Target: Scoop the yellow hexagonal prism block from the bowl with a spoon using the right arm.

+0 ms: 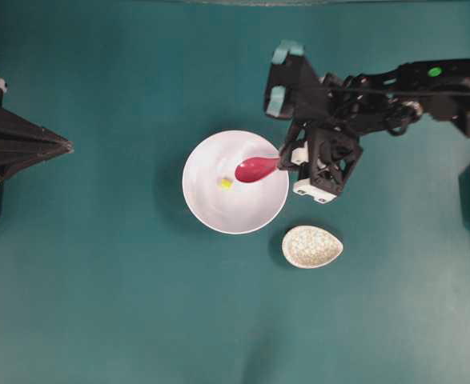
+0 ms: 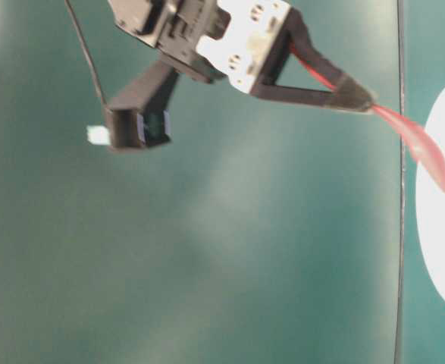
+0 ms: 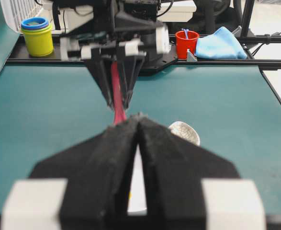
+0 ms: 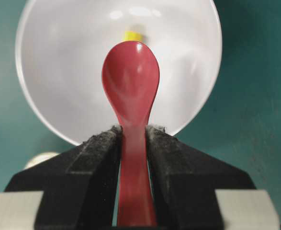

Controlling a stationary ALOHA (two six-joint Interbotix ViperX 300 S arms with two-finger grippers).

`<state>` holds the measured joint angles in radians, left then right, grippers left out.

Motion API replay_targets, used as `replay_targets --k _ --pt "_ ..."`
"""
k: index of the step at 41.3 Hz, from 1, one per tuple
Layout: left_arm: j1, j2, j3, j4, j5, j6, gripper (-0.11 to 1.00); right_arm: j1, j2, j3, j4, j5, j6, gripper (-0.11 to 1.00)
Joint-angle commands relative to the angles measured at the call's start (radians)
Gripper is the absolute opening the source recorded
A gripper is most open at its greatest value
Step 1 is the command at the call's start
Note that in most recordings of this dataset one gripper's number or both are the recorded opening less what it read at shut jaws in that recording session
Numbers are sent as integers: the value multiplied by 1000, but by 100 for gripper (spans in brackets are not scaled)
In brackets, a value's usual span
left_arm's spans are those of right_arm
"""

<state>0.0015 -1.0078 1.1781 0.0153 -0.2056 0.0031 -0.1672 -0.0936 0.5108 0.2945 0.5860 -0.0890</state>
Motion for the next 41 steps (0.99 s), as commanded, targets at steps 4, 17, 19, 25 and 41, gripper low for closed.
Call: replay_targets --k 4,17,19,25,41 --pt "0 8 -31 2 -3 3 6 2 31 -28 -11 -3 17 24" --pt "0 3 -31 2 5 3 6 34 81 -37 -11 -48 18 24" --pt "0 3 -31 2 6 3 6 37 83 -37 -12 -55 18 24" --pt "0 3 -31 2 8 3 6 43 95 -37 -11 -81 20 24" --pt "0 3 -31 2 11 3 6 46 138 -63 -12 -137 18 24"
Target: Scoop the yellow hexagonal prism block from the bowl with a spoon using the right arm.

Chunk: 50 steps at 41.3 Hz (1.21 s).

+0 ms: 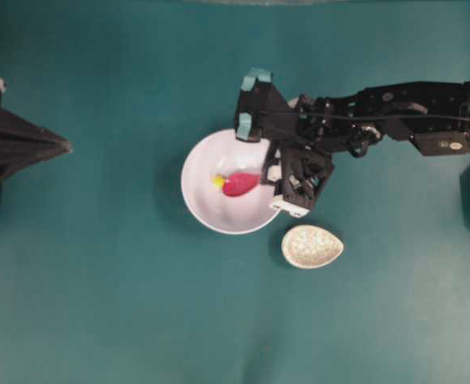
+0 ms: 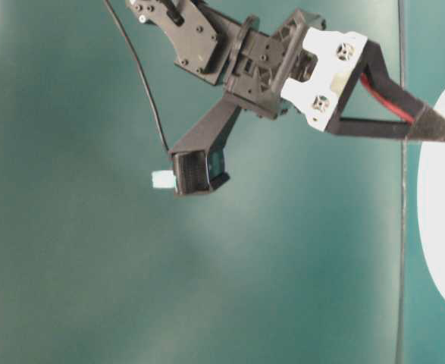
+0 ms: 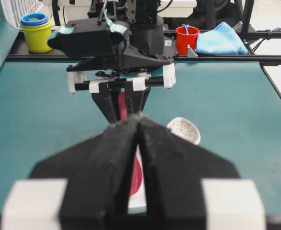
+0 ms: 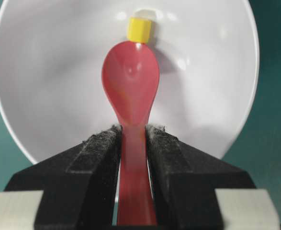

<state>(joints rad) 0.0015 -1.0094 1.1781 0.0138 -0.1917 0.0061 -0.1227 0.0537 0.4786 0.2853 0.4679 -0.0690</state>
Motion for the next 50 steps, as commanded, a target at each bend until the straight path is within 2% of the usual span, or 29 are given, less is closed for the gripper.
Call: replay_targets --k 1,15,50 --pt "0 6 -31 3 -5 0 6 2 -6 -35 -5 -23 -2 24" --pt "0 5 -31 3 3 0 6 2 0 -48 -14 -123 -2 24" --pt "0 5 -31 3 5 0 6 2 -77 -29 -14 -126 0 24"
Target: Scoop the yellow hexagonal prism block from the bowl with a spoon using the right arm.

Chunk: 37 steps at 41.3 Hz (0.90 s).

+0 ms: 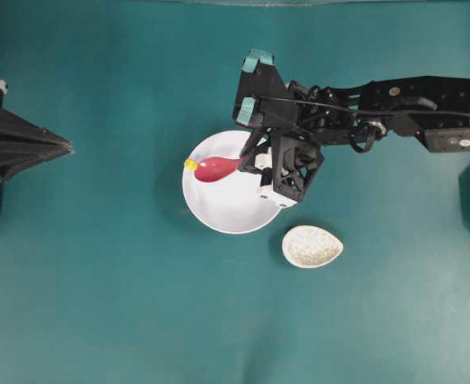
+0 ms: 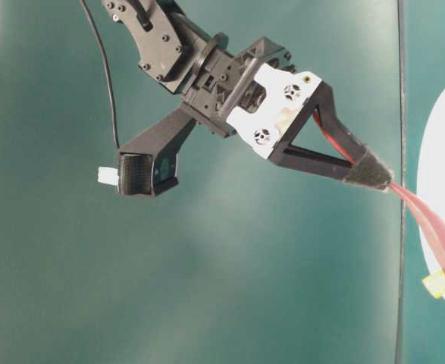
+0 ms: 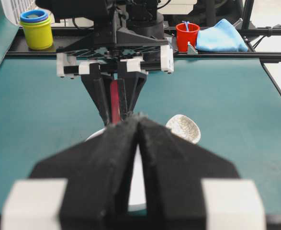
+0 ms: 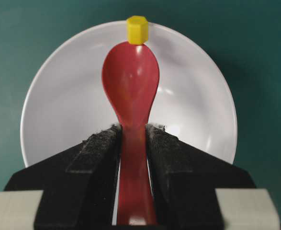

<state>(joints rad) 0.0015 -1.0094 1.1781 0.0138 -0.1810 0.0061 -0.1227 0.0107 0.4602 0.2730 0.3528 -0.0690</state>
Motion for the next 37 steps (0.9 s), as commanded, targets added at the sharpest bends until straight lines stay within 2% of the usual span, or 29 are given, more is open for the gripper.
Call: replay_targets --k 1,37 --pt "0 5 -31 3 -8 2 6 2 -34 -11 0 -11 0 24" --pt "0 5 -32 3 -5 2 6 2 -34 -11 -2 -23 -2 24"
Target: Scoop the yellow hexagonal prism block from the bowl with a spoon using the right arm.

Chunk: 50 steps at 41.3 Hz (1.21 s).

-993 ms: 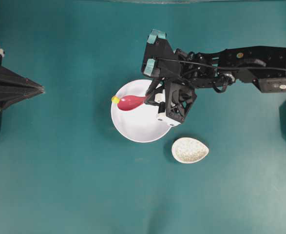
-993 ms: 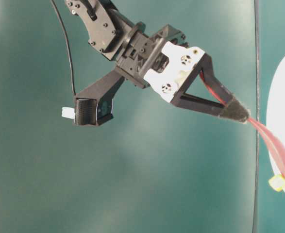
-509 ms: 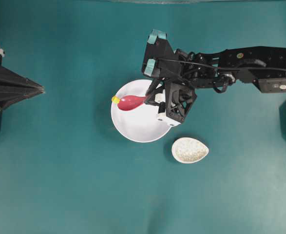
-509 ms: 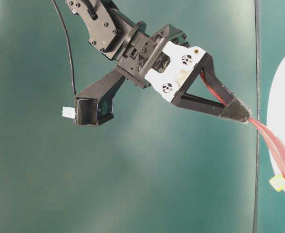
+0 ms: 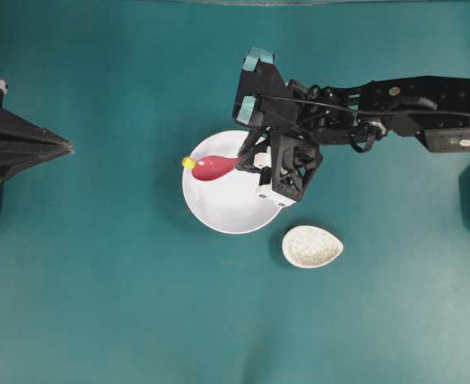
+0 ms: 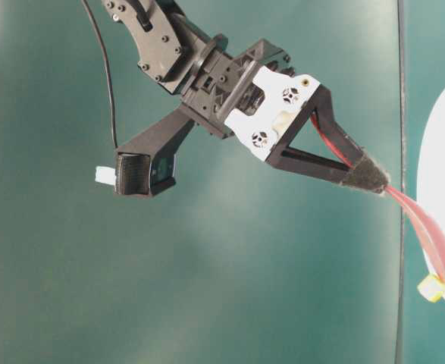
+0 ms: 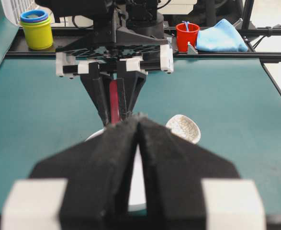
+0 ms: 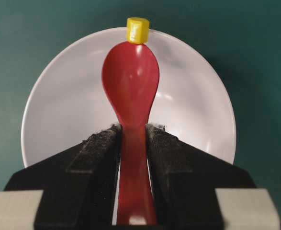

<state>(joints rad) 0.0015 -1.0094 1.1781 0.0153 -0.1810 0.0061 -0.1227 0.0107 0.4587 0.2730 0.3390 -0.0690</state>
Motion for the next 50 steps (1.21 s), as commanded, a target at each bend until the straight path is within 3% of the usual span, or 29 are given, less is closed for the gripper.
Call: replay_targets --k 1,50 --pt "0 5 -31 2 -6 2 6 2 -34 -9 -2 -9 -2 24" --pt "2 5 -32 2 3 2 6 2 -110 -23 -37 18 -5 24"
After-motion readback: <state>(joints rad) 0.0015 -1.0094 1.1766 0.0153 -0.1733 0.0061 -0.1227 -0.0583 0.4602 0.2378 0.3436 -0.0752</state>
